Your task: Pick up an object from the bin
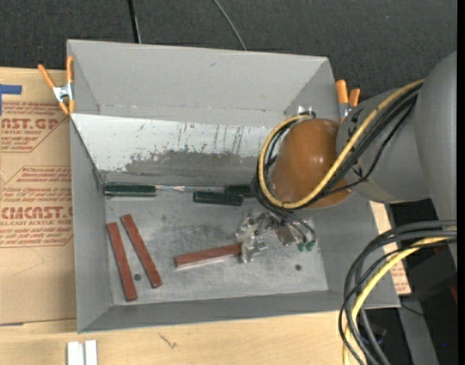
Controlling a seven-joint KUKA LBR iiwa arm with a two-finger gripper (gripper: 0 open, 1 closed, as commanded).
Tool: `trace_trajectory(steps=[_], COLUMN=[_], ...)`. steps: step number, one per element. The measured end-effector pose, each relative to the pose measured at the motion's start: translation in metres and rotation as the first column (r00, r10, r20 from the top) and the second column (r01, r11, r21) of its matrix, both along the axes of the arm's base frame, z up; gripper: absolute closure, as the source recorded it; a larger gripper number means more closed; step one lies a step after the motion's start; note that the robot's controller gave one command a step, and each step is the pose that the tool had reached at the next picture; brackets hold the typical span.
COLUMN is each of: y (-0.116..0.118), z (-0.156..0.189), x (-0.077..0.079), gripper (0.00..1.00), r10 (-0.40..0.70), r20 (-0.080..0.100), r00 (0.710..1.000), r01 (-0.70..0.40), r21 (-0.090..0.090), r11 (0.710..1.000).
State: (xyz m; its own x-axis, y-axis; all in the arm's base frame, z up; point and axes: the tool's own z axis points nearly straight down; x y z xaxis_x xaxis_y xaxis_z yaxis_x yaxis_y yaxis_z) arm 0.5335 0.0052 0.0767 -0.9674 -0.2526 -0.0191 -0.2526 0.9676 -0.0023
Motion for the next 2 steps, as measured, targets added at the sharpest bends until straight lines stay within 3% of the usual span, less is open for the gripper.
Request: trace_trajectory(steps=[1, 2], y=[0.0, 0.012], z=[0.0, 0.127], x=[0.0, 0.024], gripper=[1.0, 1.0], r10=[0.0, 0.018], r20=[0.0, -0.016], r00=[1.0, 1.0], r01=[0.0, -0.018], r21=[0.0, -0.002], r11=[1.0, 1.0])
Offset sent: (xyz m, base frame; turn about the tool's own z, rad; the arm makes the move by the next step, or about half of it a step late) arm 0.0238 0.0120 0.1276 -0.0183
